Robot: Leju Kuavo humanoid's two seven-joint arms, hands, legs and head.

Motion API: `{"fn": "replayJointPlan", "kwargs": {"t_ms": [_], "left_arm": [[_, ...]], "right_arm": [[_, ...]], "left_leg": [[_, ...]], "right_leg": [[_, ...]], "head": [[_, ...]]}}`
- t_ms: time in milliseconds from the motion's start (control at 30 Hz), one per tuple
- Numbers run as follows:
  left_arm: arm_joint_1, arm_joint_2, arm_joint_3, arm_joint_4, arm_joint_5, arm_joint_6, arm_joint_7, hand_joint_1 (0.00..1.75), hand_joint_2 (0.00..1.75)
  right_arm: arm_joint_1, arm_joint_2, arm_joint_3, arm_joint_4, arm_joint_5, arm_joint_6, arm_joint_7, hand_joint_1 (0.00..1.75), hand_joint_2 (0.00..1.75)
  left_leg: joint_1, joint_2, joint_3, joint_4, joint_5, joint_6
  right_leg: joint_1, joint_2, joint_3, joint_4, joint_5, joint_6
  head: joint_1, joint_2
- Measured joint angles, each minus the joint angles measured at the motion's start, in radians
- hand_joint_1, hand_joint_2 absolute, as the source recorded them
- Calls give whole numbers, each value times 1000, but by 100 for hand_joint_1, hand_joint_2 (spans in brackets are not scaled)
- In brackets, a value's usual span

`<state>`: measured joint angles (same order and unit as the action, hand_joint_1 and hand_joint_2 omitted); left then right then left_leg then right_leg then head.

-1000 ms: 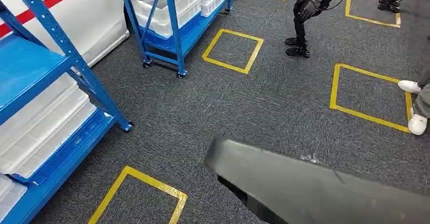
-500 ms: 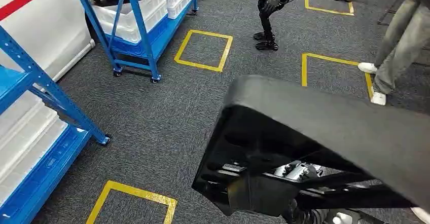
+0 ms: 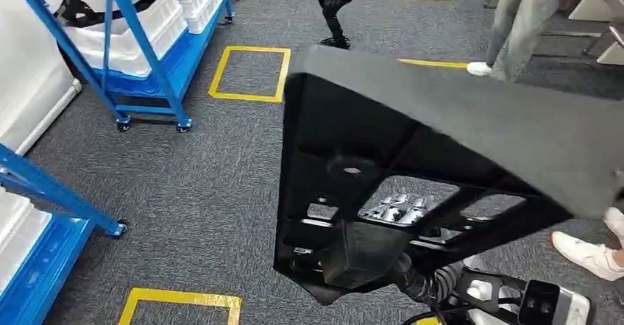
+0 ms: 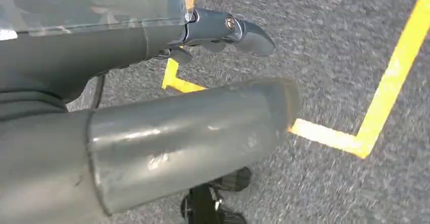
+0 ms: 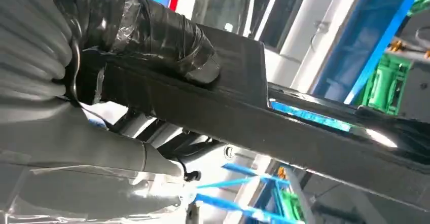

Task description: Take the parts from the cabinet and place them on the table.

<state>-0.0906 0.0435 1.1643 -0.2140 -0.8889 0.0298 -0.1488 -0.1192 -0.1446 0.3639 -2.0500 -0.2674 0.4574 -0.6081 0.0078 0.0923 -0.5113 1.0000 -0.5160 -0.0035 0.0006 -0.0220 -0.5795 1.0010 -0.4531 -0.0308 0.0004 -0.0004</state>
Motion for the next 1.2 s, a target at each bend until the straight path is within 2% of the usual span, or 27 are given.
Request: {"fn": "replayJointPlan", "kwargs": {"t_ms": [33, 67, 133, 167, 200, 267, 300, 333, 367, 467, 500, 533, 567, 633, 667, 700, 767, 800, 833, 867, 967, 1000, 1033, 1067, 1133, 1167, 1200], "left_arm": [[2, 0, 0, 0, -1, 2, 4, 0, 0], [7, 2, 0, 0, -1, 6, 8, 0, 0], [17, 8, 0, 0, 0, 8, 9, 0, 0], [20, 12, 0, 0, 0, 8, 9, 0, 0], [20, 14, 0, 0, 0, 7, 9, 0, 0], [19, 20, 0, 0, 0, 6, 9, 0, 0], [19, 21, 0, 0, 0, 6, 9, 0, 0], [19, 23, 0, 0, -2, 4, 10, 0, 0], [21, 23, 0, 0, -5, 2, 10, 0, 0], [13, 24, 0, -1, -12, 1, 14, 0, 0], [9, 24, 0, -1, -12, 1, 14, 0, 0], [9, 24, 0, -1, -12, 1, 14, 0, 0], [11, 24, 0, -1, -12, 1, 14, 0, 0], [18, 25, 0, -1, -12, 1, 14, 0, 0], [18, 25, 0, -1, -12, 1, 15, 0, 0], [17, 25, 0, -1, -12, 1, 15, 0, 0], [14, 25, 0, -1, -14, -3, 13, 0, 0], [12, 25, 0, -1, -15, -7, 5, 0, 0], [12, 24, 0, -1, -15, -12, -2, 0, 0], [12, 23, 0, -1, -15, -17, -7, 0, 0], [5, 21, -1, -1, -19, -18, -13, 0, 0], [2, 20, -1, -1, -21, -16, -13, 0, 0], [0, 18, -1, -1, -21, -14, -12, 0, 0], [1, 16, -1, -1, -21, -12, -11, 0, 0], [9, 16, -1, -1, -18, -9, -11, 0, 0], [11, 16, -1, -1, -14, -9, -11, 0, 0], [12, 15, 0, -1, -11, -9, -12, 0, 0]], "right_arm": [[-9, 6, 1, 3, 15, -8, -1, 175, 175], [-18, 14, 8, 4, 35, -19, 0, 175, 175], [-26, 27, 32, 5, 89, -56, 6, 175, 175], [-28, 30, 46, 5, 110, -70, 7, 175, 175], [-29, 30, 59, 5, 121, -80, 7, 175, 175], [-32, 32, 82, 5, 131, -86, 6, 175, 175], [-35, 32, 89, 4, 133, -89, 4, 175, 175], [-36, 32, 98, 3, 155, -99, -10, 175, 175], [-39, 31, 106, 1, 185, -108, -22, 175, 175], [-32, 29, 140, -13, 233, -124, -39, 175, 175], [-31, 29, 146, -17, 238, -125, -40, 175, 175], [-34, 28, 150, -21, 239, -127, -40, 175, 175], [-35, 28, 154, -22, 239, -129, -41, 175, 175], [-33, 27, 162, -22, 240, -132, -41, 175, 175], [-31, 26, 164, -22, 240, -133, -41, 175, 175], [-31, 26, 167, -22, 240, -134, -41, 175, 175], [-31, 24, 169, -22, 243, -139, -42, 175, 175], [-31, 23, 172, -24, 247, -147, -44, 175, 175], [-32, 22, 176, -28, 248, -157, -46, 175, 175], [-34, 22, 180, -30, 248, -164, -49, 175, 175], [-25, 21, 188, -41, 237, -197, -56, 175, 175], [-22, 21, 190, -45, 233, -203, -55, 175, 175], [-21, 21, 193, -47, 228, -208, -55, 175, 175], [-22, 22, 195, -47, 227, -209, -55, 175, 175], [-18, 23, 203, -44, 220, -207, -55, 175, 175], [-17, 23, 205, -42, 218, -206, -54, 175, 175], [-16, 23, 211, -39, 216, -204, -54, 175, 175]], "left_leg": [[2, -53, -16, 40, -29, -1], [3, -77, -52, 115, -71, -2], [3, -87, -130, 270, -133, -7], [3, -87, -153, 307, -133, -8], [4, -87, -152, 293, -107, -9], [9, -99, -88, 136, -3, -10], [14, -127, -52, 51, 39, -11], [17, -175, -39, 21, 25, -12], [16, -172, -39, 9, 28, -7], [10, -139, -35, 8, 34, 10], [15, -123, -32, 1, 41, 21], [14, -113, -32, 0, 40, 29], [10, -100, -32, 0, 39, 32], [6, -72, -34, 0, 37, 36], [4, -56, -35, 0, 36, 37], [2, -43, -35, 0, 35, 38], [-1, -21, -31, 1, 33, 37], [-2, -11, -27, 0, 31, 35], [-3, -3, -24, 0, 29, 32], [-7, 5, -26, 3, 25, 25], [-7, 39, -18, -3, 23, 15], [-7, 29, -20, 2, 13, 7], [-3, -29, -24, 28, -7, 4], [0, -65, -51, 89, -44, 3], [3, -86, -131, 254, -117, -4], [4, -86, -158, 302, -125, -7], [6, -86, -166, 307, -108, -9]], "right_leg": [[-2, 9, 1, -3, 2, -8], [-1, 19, 0, -3, 3, -11], [0, 46, -1, -2, 3, -12], [0, 59, -1, 0, 3, -12], [0, 71, 0, 2, 2, -11], [-3, 98, 2, 10, -3, -5], [-5, 109, 1, 17, -7, 1], [-2, 119, -4, 24, -10, 6], [-1, 129, -10, 29, -9, 11], [-7, 161, -19, 20, 1, 31], [-8, 131, -21, 32, -9, 32], [-2, 74, -37, 68, -37, 36], [-2, 47, -68, 132, -76, 40], [-6, 32, -143, 287, -146, 45], [-7, 29, -168, 337, -156, 46], [-7, 27, -163, 327, -138, 45], [-3, 19, -88, 190, -62, 36], [4, -9, -28, 86, -22, 26], [15, -60, 3, 23, -24, 16], [22, -59, 4, 17, -22, 12], [25, -21, -2, 12, -18, 2], [7, -11, 10, -4, -8, -7], [9, -3, 14, -12, -5, -10], [8, 6, 14, -11, -3, -15], [7, 33, 13, -9, -4, -16], [7, 46, 12, -7, -4, -16], [5, 61, 12, -4, -5, -15]], "head": [[0, 0], [0, 0], [0, 0], [0, 0], [0, 0], [0, 0], [0, 0], [0, 0], [0, 0], [0, 0], [0, 0], [1, 0], [0, 0], [0, 0], [0, 0], [0, 0], [0, 0], [0, 0], [0, 0], [0, 0], [0, 0], [0, 0], [0, 0], [-1, 0], [0, 0], [0, 0], [0, 0]]}}
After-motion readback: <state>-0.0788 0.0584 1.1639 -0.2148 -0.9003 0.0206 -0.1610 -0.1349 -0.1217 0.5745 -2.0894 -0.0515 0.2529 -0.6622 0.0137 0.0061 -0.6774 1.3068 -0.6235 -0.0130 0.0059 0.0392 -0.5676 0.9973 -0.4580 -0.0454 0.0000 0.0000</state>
